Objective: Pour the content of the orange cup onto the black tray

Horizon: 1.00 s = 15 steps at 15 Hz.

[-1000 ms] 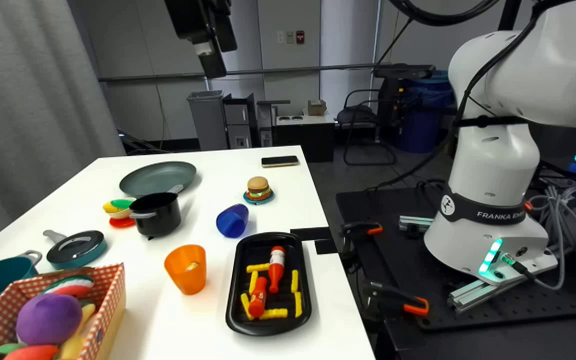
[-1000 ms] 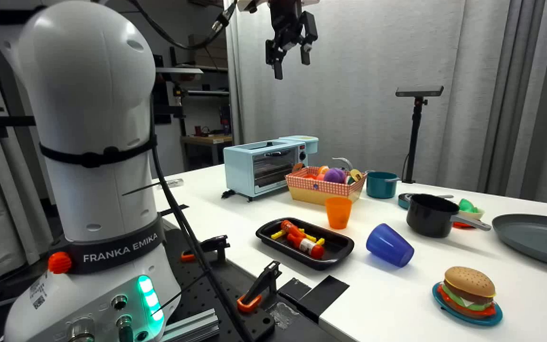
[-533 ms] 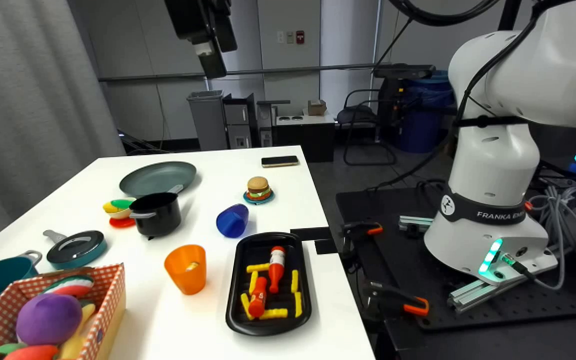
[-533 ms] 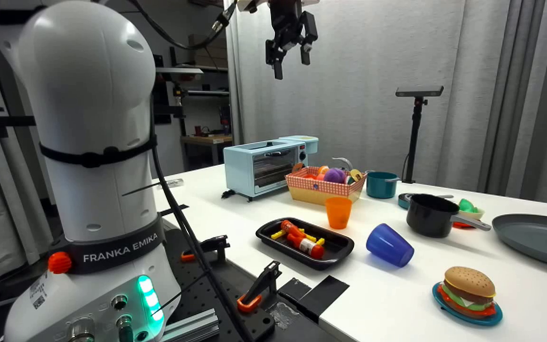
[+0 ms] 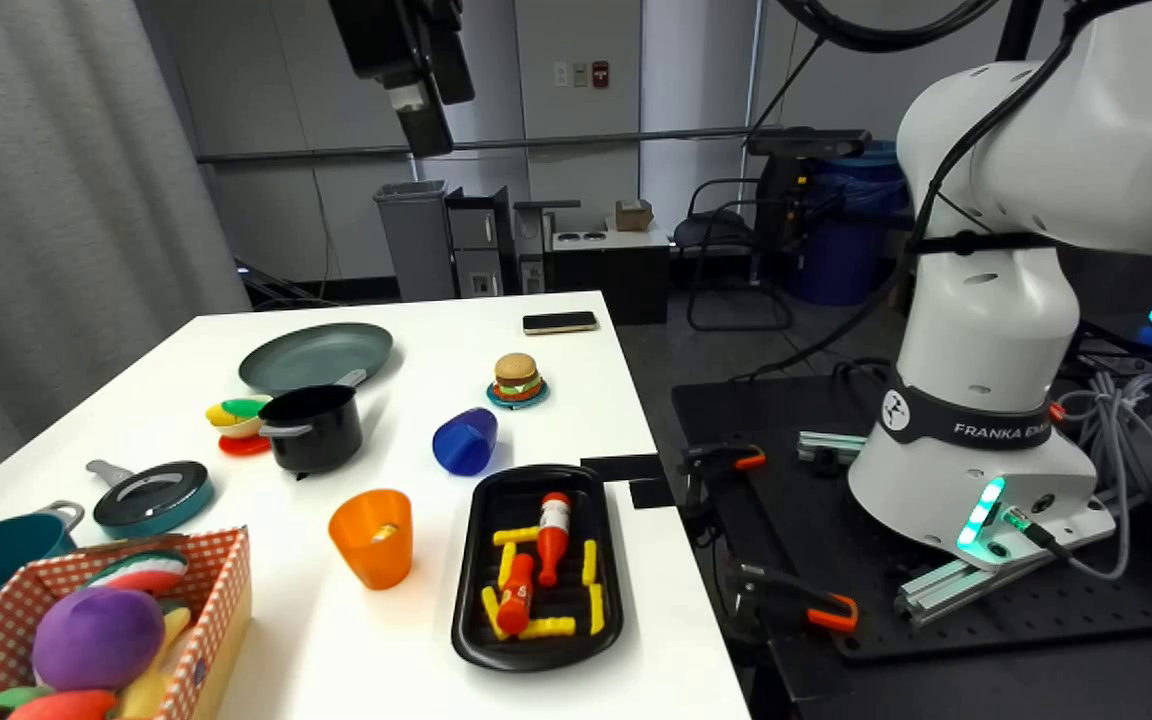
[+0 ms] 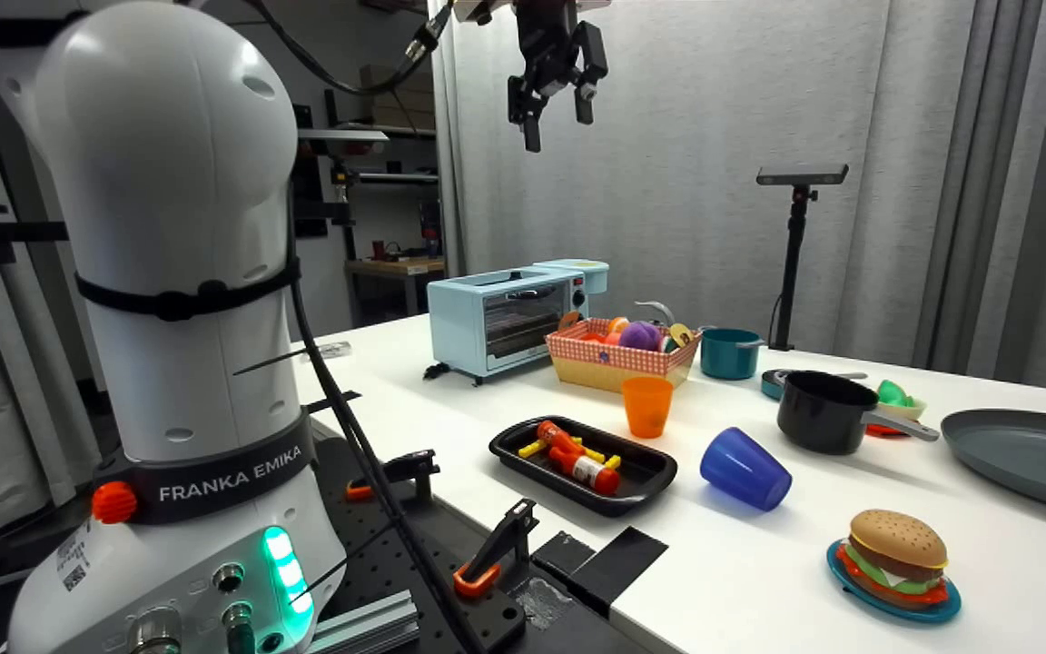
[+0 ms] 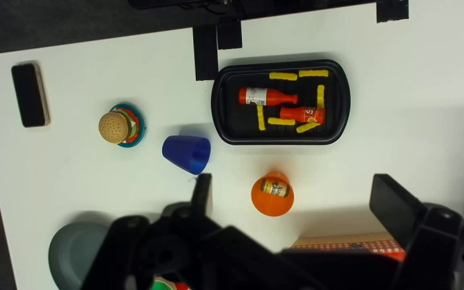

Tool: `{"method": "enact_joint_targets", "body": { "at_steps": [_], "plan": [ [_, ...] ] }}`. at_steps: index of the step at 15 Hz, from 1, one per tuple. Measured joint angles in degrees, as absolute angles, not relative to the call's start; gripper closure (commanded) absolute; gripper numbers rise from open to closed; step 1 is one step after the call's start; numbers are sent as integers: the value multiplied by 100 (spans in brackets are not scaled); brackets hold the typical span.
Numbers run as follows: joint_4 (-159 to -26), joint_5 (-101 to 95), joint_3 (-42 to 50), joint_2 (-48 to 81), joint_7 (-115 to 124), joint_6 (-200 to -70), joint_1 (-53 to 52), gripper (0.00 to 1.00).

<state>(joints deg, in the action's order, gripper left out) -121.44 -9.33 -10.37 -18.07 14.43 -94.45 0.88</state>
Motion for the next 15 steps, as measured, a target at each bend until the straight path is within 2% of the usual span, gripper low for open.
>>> {"method": "enact_joint_targets", "body": {
  "at_steps": [15],
  "plan": [
    [-12174, -911, -1000, -1729, 1443, -9478, 14, 0]
  ]
}}
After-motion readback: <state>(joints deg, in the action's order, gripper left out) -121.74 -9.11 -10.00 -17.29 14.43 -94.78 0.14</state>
